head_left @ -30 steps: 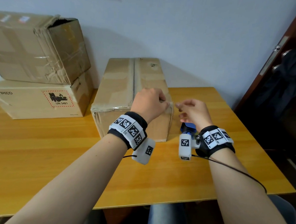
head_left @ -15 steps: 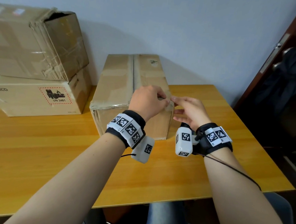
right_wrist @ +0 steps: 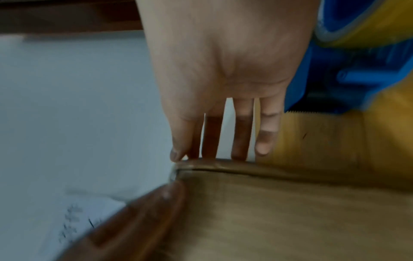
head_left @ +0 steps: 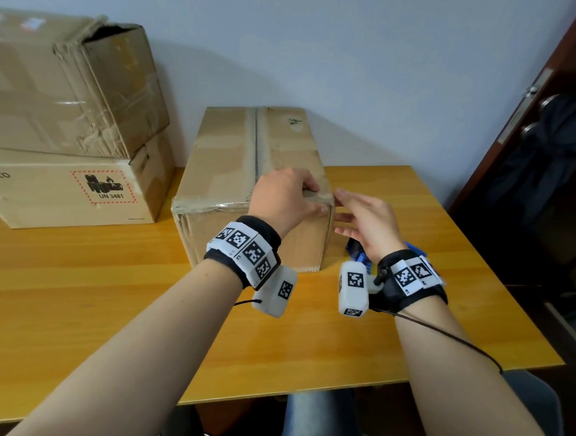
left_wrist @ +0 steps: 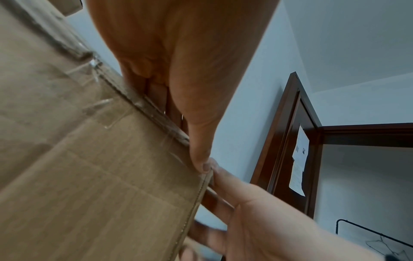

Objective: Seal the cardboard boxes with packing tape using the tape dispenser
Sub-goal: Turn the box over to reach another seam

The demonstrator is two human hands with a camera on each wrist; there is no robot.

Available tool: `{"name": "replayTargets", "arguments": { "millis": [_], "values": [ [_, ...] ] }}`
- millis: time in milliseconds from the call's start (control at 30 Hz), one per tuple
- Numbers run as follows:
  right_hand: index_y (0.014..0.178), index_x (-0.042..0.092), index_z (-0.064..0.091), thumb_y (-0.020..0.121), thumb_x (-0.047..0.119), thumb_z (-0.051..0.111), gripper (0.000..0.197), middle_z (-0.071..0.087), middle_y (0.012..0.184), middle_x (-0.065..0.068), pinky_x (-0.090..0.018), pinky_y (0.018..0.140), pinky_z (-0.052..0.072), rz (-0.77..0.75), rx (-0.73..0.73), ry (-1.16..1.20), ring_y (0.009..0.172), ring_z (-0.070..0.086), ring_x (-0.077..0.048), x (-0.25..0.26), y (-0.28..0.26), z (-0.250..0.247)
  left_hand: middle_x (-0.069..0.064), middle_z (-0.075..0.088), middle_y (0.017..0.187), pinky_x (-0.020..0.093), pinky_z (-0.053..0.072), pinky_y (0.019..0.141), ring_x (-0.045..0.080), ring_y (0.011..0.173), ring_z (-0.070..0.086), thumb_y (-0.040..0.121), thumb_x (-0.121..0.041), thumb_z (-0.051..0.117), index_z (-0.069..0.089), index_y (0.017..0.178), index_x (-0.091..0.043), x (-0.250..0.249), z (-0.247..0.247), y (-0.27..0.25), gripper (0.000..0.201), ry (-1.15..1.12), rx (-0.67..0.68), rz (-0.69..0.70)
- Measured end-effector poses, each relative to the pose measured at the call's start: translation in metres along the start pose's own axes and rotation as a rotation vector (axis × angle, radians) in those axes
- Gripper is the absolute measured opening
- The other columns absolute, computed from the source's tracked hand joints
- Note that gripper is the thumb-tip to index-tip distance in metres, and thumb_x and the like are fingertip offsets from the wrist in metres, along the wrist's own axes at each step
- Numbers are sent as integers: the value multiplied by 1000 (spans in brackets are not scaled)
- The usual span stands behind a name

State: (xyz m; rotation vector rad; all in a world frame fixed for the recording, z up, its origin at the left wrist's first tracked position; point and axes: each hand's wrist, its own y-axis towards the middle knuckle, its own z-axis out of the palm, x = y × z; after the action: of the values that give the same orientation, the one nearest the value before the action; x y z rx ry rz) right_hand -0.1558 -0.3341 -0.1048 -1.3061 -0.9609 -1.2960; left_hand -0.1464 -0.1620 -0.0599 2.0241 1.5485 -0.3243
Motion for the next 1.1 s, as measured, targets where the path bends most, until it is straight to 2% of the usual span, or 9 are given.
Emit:
{"name": "replayTargets", "arguments": {
  "millis": [100,200,367,467,567,633,700,933,1100],
  "values": [
    [97,14,76,89,41,74,29,78,96,4,-42,79,62,14,-36,-233,82,75,-18,-5,-5,-2,-8,72,102,32,55,86,12,98,65,75,-45,82,74,106,-25,-1,-2,-1,37,7,17,0],
    [95,21,76,92,40,69,21,76,99,9,-42,86,61,-30,-68,-364,86,74,-14,-2,-8,-2,-8,73,106,30,54,89,11,101,65,78,-45,81,75,109,-24,-3,-10,-3,38,-2,71,5],
    [103,24,80,94,28,66,17,75,107,13,-8,86,45,-447,-111,-567,103,65,0,23,-16,15,-7,71,117,17,44,86,8,108,63,89,-31,73,74,114,-27,11,-48,-20,25,-50,67,1],
    [109,28,77,91,38,66,23,70,120,12,-30,109,41,-554,-58,-708,122,57,-11,33,-19,32,0,63,133,26,43,95,18,123,58,88,-44,71,63,130,-27,41,-72,-32,46,-6,-66,-121],
    [136,32,60,86,62,61,58,49,149,5,-41,114,33,-370,6,-919,141,36,-24,35,-24,55,15,45,147,51,43,107,35,132,47,73,-72,69,32,152,-22,71,-83,-42,100,39,3,-409],
    [150,34,40,77,80,54,87,25,162,-2,-53,114,32,-219,26,-1035,143,34,-35,35,-26,70,17,42,148,53,45,105,36,130,48,62,-80,67,22,155,-20,80,-79,-47,119,-34,49,-514],
    [154,33,28,72,88,50,101,15,164,-7,-60,114,30,-157,14,-1123,142,36,-40,33,-26,84,18,42,146,49,47,103,36,126,51,62,-79,68,20,154,-21,81,-73,-50,119,-101,13,-538],
    [157,31,10,67,97,40,115,24,160,-15,-72,111,17,-82,-73,-1257,141,32,-46,36,-28,101,21,30,152,59,40,105,43,135,39,60,-88,60,1,158,-23,72,-57,-43,132,-34,-41,-649],
    [152,39,18,68,93,47,104,30,154,-14,-69,110,22,-103,-83,-1189,136,35,-46,35,-29,103,20,31,153,61,38,105,42,136,39,59,-89,62,2,158,-24,74,-58,-41,133,-8,-58,-659]
  ]
}}
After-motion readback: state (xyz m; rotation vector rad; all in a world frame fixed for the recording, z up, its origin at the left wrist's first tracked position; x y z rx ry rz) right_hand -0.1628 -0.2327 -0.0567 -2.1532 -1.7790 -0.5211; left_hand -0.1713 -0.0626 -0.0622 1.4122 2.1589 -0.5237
